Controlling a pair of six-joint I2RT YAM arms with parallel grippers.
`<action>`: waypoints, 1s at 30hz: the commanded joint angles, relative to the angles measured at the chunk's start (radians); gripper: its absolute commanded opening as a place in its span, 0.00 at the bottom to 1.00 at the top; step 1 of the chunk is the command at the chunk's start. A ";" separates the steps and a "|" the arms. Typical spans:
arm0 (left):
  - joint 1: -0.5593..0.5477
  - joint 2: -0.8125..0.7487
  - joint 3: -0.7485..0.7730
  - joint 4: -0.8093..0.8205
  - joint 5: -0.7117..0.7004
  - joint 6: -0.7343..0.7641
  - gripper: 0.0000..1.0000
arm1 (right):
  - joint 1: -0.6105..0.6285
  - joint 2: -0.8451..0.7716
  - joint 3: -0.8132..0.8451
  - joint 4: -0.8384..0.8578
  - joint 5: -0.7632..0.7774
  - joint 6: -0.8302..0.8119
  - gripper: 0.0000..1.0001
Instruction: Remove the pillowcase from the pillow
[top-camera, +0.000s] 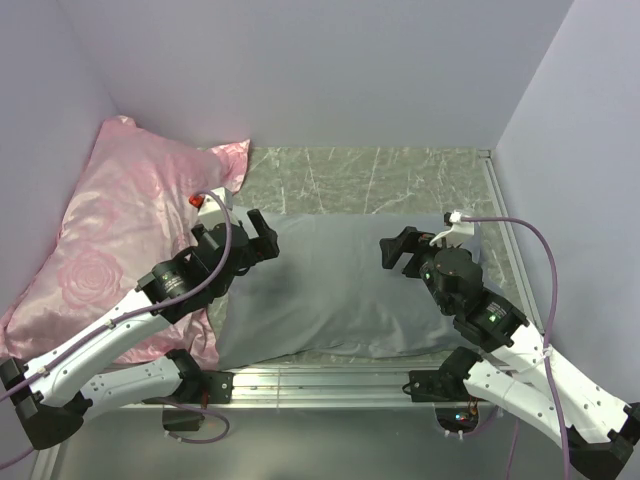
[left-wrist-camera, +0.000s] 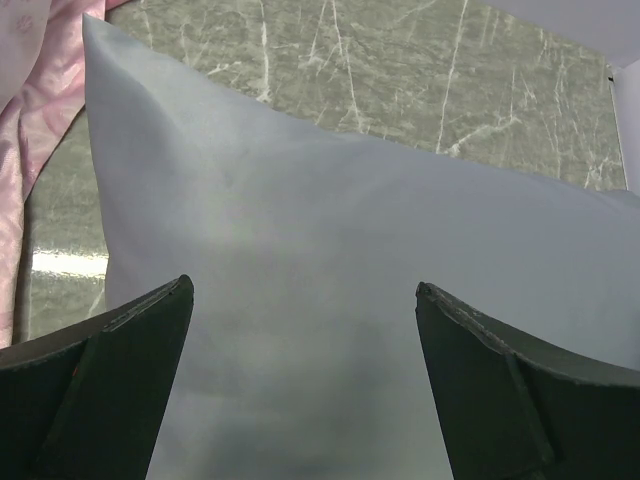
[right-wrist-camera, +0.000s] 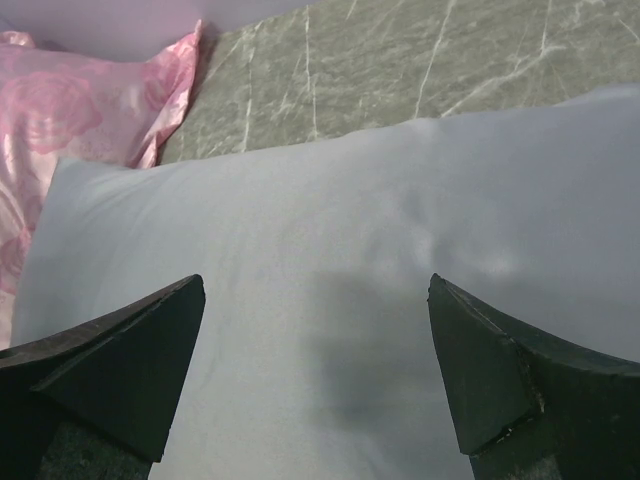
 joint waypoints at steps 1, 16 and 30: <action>0.005 0.000 0.010 0.006 0.005 0.005 0.99 | 0.003 -0.011 0.013 0.002 0.014 0.007 0.99; 0.005 0.034 0.066 -0.316 -0.104 -0.208 0.99 | 0.003 -0.020 0.051 -0.138 0.036 -0.007 1.00; 0.007 -0.023 -0.198 0.009 0.195 -0.178 0.99 | 0.004 0.095 -0.035 -0.119 -0.078 0.028 1.00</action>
